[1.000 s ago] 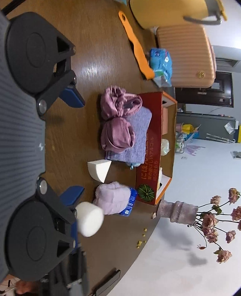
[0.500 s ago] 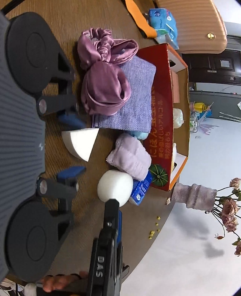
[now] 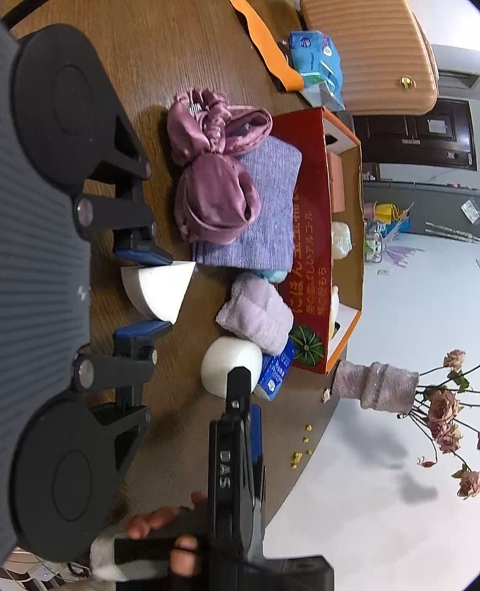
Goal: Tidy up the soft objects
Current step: 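Grasp the white sponge wedge with the left gripper while the right grasps the white puck, then carry the wedge and puck into the cardboard box and open both grippers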
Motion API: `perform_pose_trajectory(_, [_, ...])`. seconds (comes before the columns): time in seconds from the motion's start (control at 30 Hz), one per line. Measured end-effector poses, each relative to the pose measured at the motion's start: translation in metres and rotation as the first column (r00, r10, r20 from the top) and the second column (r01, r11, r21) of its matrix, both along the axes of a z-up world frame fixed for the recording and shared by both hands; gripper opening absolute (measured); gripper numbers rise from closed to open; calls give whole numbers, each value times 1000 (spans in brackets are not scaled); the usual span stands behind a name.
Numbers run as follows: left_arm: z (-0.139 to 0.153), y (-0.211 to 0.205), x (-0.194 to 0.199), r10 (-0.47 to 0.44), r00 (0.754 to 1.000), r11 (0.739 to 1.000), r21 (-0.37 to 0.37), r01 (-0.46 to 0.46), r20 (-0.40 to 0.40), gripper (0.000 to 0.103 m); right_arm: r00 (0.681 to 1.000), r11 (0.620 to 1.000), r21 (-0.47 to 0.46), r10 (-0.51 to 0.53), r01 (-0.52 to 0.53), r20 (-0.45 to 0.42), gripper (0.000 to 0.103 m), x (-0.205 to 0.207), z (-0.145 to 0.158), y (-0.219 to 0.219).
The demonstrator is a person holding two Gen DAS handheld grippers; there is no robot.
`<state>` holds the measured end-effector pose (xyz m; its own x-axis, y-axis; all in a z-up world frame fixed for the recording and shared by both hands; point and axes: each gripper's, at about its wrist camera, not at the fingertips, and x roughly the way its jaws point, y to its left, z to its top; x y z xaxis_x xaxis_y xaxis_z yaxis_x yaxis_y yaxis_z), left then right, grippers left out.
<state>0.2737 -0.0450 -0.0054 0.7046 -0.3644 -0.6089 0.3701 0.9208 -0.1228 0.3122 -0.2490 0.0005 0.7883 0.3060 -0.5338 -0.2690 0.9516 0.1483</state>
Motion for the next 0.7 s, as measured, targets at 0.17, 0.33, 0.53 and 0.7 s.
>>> perform_pose_trajectory(0.17, [4,4,-6,11,1000,1000,11,-12,7,32,999,1000,-6,21,-21,-32,52,6,-11,9])
perform_pose_trajectory(0.33, [11,2,-17,1,1000,1000,7,-2,22,32,999,999,6,33,-33,-29,50,-15,-6,9])
perform_pose_trajectory(0.53, [21,1,-28,-19,999,1000,-11,20,41,32,999,999,15,48,-48,-10,50,-57,8,4])
perform_pose_trajectory(0.7, [47,4,-15,-55,995,997,-50,59,84,32,998,998,43,45,-47,45,50,-61,30,-6])
